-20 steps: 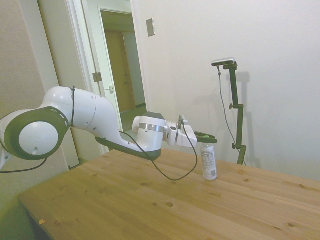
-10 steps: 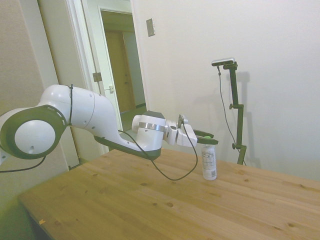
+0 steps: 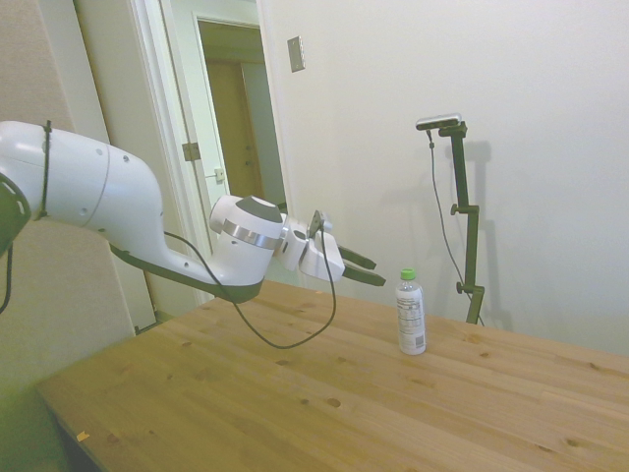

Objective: Stand the water bottle

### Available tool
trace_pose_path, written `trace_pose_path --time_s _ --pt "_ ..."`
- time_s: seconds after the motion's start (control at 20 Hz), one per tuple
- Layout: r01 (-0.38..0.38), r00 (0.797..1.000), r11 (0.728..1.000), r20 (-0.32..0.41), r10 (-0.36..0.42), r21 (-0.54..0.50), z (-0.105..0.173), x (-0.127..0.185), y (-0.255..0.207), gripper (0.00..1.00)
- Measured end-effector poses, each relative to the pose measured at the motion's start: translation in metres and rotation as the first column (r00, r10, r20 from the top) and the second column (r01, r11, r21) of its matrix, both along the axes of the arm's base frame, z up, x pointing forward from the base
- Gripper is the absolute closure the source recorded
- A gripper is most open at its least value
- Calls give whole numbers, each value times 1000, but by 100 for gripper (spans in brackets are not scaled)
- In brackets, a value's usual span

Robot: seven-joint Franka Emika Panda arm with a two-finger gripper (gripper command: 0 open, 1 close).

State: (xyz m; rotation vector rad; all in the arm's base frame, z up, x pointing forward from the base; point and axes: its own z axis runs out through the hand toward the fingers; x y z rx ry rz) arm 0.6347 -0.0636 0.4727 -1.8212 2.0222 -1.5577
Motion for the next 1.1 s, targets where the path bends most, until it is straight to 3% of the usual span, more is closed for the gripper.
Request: trace_pose_path --time_s 0.15,0.3,0.45,0.55,0.65,0.8,1.1 --pt "-45 995 997 -90 50 62 4 -24 10 0" --pt "-94 972 986 -202 121 139 1 -51 26 0" --pt "-135 931 965 -303 201 227 -4 -76 45 0" --pt "-159 893 944 -366 262 288 -8 -89 56 0" --pt "-176 848 917 -419 326 358 -11 -99 66 0" --pt "-189 760 874 -496 419 449 -15 -114 77 0" --pt "-199 534 777 -599 597 597 -13 -150 92 0"
